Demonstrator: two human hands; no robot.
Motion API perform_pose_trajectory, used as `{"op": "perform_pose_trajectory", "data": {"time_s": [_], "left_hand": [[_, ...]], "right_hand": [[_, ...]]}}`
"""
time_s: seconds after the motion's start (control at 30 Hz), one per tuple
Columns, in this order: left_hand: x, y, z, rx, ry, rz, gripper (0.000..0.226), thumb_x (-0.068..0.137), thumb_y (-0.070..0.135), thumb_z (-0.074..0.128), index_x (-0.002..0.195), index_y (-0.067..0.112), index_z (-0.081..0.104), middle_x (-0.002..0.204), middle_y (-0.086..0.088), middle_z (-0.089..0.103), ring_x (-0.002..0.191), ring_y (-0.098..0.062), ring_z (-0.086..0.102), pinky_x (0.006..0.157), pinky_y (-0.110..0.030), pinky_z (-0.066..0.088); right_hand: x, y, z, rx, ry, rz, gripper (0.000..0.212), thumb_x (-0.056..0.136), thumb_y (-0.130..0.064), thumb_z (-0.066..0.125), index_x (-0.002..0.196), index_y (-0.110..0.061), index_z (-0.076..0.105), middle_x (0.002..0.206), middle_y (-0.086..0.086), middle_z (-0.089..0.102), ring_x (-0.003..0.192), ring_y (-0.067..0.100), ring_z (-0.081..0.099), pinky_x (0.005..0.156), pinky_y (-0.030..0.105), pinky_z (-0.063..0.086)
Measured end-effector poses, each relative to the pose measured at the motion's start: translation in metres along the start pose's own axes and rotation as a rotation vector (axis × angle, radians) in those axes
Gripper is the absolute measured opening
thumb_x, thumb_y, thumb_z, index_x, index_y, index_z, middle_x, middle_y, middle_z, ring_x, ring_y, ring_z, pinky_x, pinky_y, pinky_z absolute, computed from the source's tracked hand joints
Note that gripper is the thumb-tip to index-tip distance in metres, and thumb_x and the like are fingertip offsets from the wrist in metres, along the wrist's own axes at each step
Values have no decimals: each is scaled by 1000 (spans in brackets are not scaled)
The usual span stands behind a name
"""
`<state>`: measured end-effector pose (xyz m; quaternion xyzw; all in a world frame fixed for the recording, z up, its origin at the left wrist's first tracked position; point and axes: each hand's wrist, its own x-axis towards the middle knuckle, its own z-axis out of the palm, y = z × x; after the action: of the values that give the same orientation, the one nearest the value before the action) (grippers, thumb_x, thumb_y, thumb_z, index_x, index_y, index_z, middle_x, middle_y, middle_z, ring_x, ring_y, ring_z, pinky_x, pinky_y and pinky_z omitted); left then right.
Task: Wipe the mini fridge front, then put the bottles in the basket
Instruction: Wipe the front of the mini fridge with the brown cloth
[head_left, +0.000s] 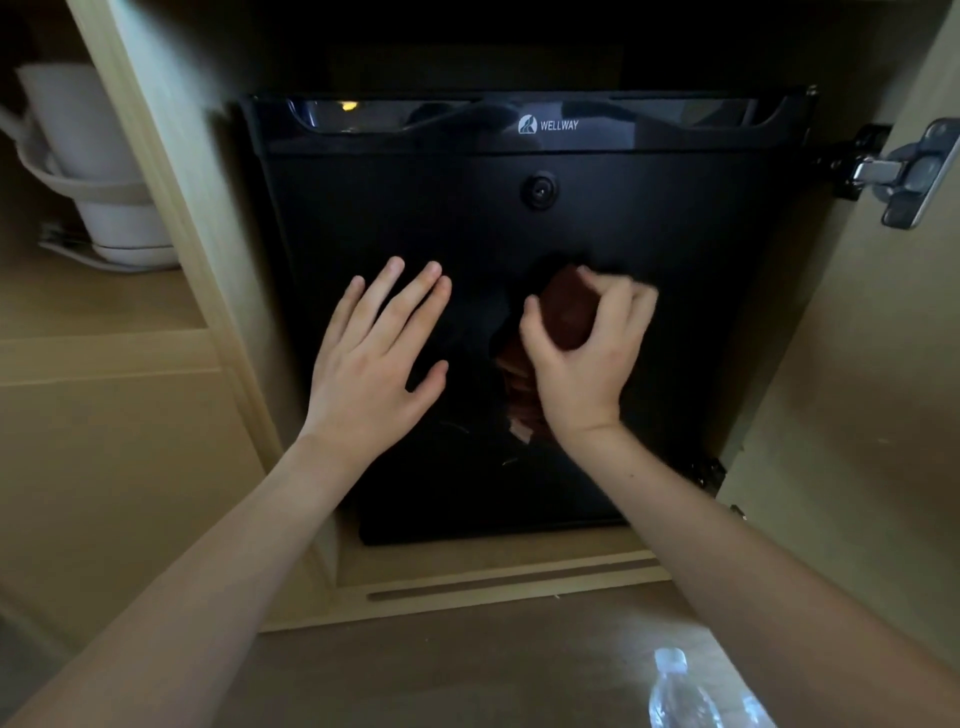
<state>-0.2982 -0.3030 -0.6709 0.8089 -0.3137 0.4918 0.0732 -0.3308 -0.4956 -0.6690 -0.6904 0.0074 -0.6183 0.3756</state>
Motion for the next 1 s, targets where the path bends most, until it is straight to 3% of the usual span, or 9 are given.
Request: {"op": "perform_pose_trajectory", "data": {"time_s": [0.17, 0.3, 0.43, 0.53, 0.6, 0.67, 0.8, 0.9, 1.0], "left_hand": [[0, 0, 0, -8, 1, -11, 69, 89, 27, 69, 150, 13, 40, 157, -2, 36, 149, -25, 24, 123, -45, 17], [1, 1, -1, -28, 8, -10, 70, 86, 25, 71, 149, 12, 42, 156, -3, 38, 148, -25, 25, 123, -45, 17], [1, -1, -2, -41, 17, -4, 69, 86, 24, 71, 148, 11, 43, 155, -3, 39, 147, -25, 26, 122, -45, 19], [0, -2, -1, -66, 26, -13, 68, 87, 24, 71, 148, 12, 44, 155, -2, 39, 148, -24, 26, 122, -45, 19], [-5, -4, -2, -77, 4, -26, 68, 87, 22, 72, 148, 12, 43, 156, -2, 38, 148, -24, 25, 123, -45, 19], [-11, -6, -4, -83, -15, -27, 68, 87, 20, 72, 148, 12, 43, 156, -2, 37, 149, -24, 24, 123, -45, 19], [-20, -17, -6, -75, -66, -14, 69, 88, 20, 70, 150, 13, 40, 158, -1, 35, 150, -23, 22, 123, -44, 17], [-25, -18, -5, -88, -71, -29, 68, 89, 19, 70, 150, 13, 40, 158, -1, 35, 150, -22, 22, 123, -45, 19], [-27, -19, -3, -100, -50, -37, 67, 89, 19, 70, 149, 13, 41, 157, -1, 36, 150, -22, 23, 123, -44, 18]], "right_hand": [[-46, 13, -7, 21, -160, 181, 40, 77, -20, 81, 106, -6, 56, 108, 3, 42, 93, 12, 52, 83, 19, 49], [-6, -22, 9, 119, -16, 217, 38, 76, -19, 81, 103, -6, 57, 106, 8, 46, 87, 5, 50, 79, 5, 41], [-13, -26, 25, 114, 70, 199, 40, 77, -22, 80, 105, -4, 58, 106, 9, 46, 94, 14, 52, 84, 13, 45], [-70, 1, 19, 69, -52, 224, 42, 80, -20, 79, 109, -2, 55, 108, 4, 41, 96, 8, 48, 87, 9, 41], [-104, 15, 10, 29, -181, 244, 42, 82, -22, 76, 112, -6, 52, 110, 1, 38, 99, 8, 46, 91, 18, 45], [-109, 17, 7, 26, -199, 290, 40, 84, -23, 75, 112, -9, 50, 110, 1, 37, 98, 9, 47, 90, 26, 46], [-62, -15, 26, 122, 0, 291, 38, 84, -19, 76, 108, -2, 53, 107, 11, 42, 96, -6, 44, 83, 5, 37], [-53, -18, 33, 132, 53, 269, 40, 83, -20, 76, 109, 0, 54, 107, 12, 43, 97, -7, 45, 85, 5, 37], [-95, 2, 24, 85, -15, 328, 40, 83, -19, 75, 112, -2, 53, 108, 8, 42, 101, -11, 43, 89, 4, 35]]}}
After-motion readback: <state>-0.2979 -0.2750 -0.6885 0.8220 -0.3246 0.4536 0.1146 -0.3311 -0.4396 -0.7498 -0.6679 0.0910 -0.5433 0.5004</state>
